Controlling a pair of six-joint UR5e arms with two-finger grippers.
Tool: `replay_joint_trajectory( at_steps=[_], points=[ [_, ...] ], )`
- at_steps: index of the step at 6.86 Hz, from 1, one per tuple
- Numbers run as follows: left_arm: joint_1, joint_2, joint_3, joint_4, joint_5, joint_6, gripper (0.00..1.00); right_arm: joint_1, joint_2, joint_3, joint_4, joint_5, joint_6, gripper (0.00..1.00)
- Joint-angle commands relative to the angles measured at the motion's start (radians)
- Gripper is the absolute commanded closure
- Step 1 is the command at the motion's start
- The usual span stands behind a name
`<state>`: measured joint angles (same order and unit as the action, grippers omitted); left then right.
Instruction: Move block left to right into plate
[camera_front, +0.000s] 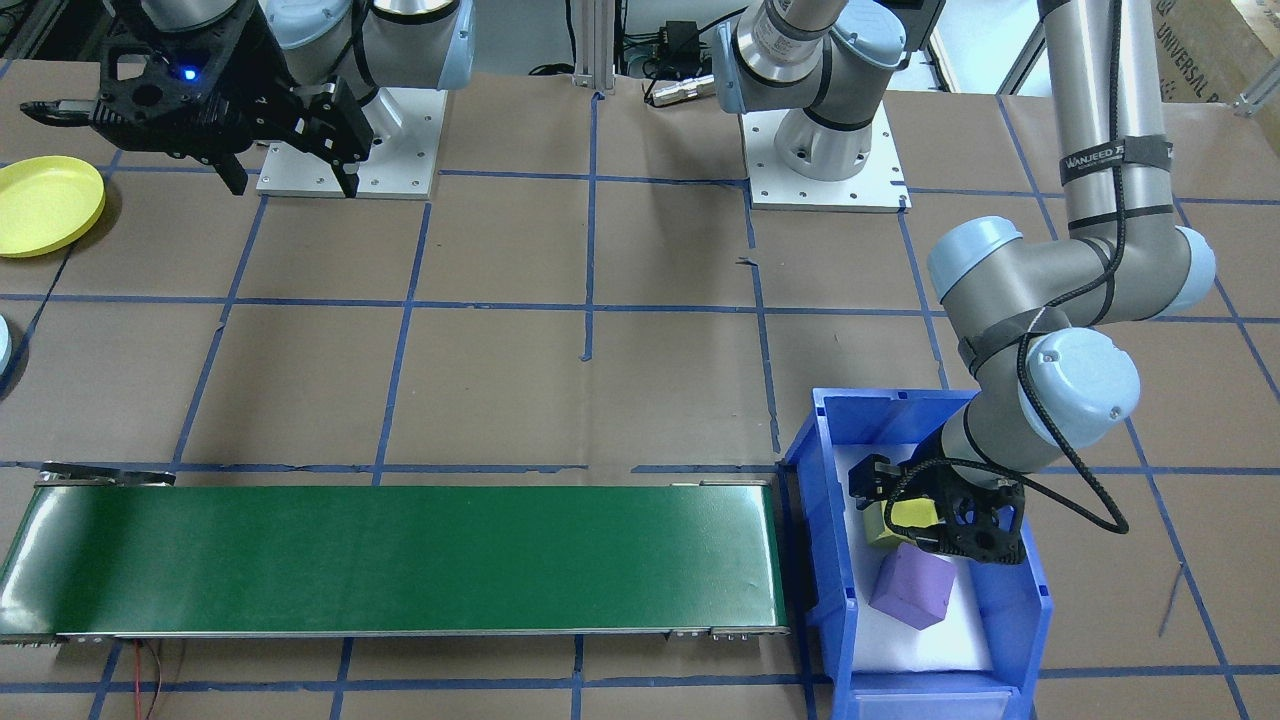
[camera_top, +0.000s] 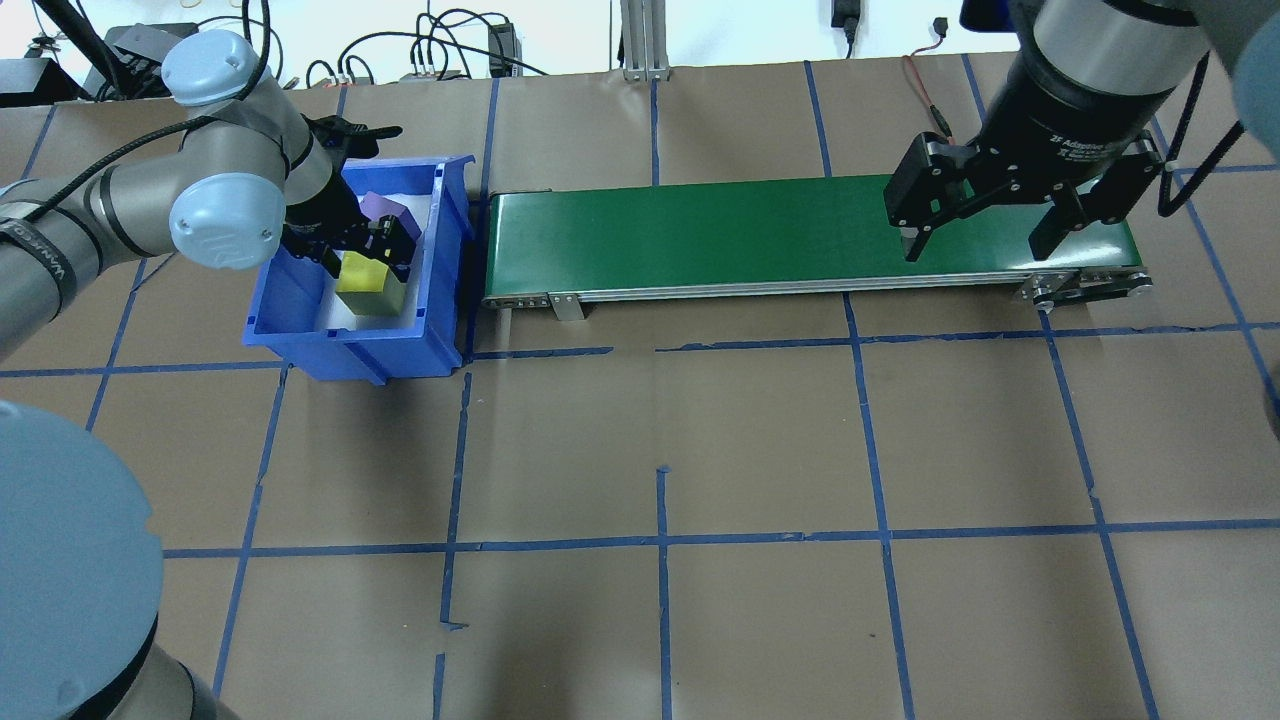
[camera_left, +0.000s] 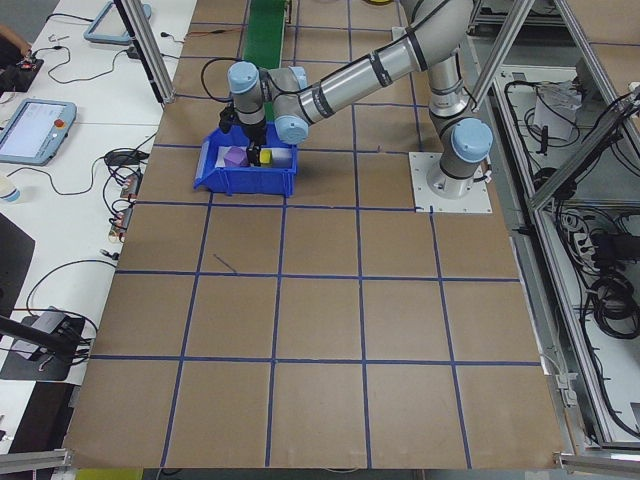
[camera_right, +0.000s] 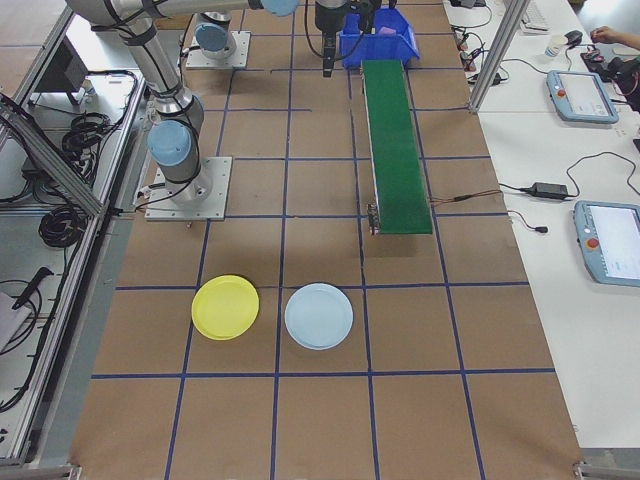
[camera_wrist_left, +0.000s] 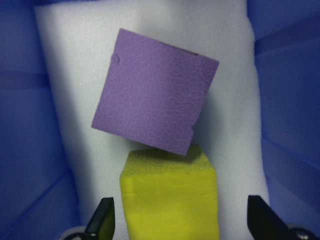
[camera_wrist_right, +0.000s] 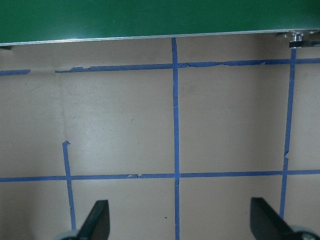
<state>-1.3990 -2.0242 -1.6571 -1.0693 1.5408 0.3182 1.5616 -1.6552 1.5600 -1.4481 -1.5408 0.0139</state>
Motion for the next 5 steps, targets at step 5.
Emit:
replay_joint_trajectory(
  at_steps=[5],
  points=[
    [0.0,0.19,0.068,-0.049,-0.007,-0.013,0.39,0.0,0.0,0.0,0.0,-0.001,0.0,0.0]
  ],
)
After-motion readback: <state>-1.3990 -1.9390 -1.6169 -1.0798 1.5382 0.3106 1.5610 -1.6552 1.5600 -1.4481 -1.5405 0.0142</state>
